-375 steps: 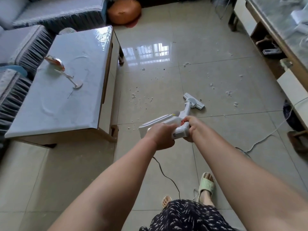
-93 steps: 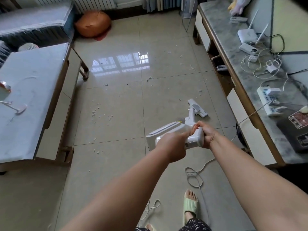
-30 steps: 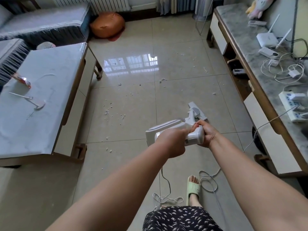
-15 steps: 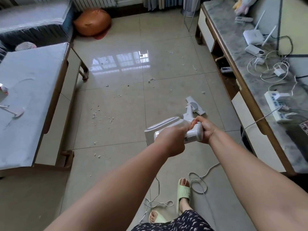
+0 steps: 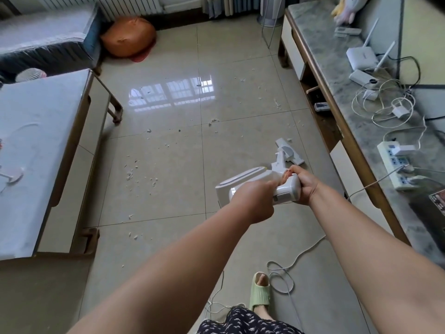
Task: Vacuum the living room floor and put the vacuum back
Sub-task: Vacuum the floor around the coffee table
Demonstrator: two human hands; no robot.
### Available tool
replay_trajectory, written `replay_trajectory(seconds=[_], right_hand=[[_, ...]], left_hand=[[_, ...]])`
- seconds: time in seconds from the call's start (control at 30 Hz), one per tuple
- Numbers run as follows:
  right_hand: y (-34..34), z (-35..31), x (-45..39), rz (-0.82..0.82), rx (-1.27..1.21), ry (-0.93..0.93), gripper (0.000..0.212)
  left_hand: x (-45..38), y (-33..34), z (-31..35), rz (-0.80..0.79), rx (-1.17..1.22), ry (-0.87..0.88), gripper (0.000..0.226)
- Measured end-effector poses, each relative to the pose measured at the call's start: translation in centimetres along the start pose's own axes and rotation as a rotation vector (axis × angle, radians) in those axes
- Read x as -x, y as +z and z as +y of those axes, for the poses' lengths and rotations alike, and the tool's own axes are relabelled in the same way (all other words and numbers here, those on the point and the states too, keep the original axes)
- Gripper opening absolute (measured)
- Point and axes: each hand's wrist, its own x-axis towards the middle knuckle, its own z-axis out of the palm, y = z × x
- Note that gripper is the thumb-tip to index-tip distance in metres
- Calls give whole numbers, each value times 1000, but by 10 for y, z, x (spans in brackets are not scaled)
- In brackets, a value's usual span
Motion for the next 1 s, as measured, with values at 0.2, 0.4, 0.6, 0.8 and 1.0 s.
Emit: replay_trajectory(seconds=[0.2, 0.4, 0.6, 0.8, 1.0], right_hand=[[-22, -28, -9, -78, -112, 26, 44], [-29, -43, -13, -21, -126, -47, 22], [-18, -29, -19, -17, -137, -64, 27], [-10, 15, -22, 6, -187, -80, 34], [16, 40, -33, 42, -211, -132, 19]], left_hand=[[-23, 6, 19, -14, -4, 4, 61], [-41, 4, 28, -63, -6, 19, 54], [-38, -1, 12, -73, -9, 18, 49], [-10, 5, -15, -113, 0, 29, 50], [-2, -4, -50, -126, -8, 47, 39]])
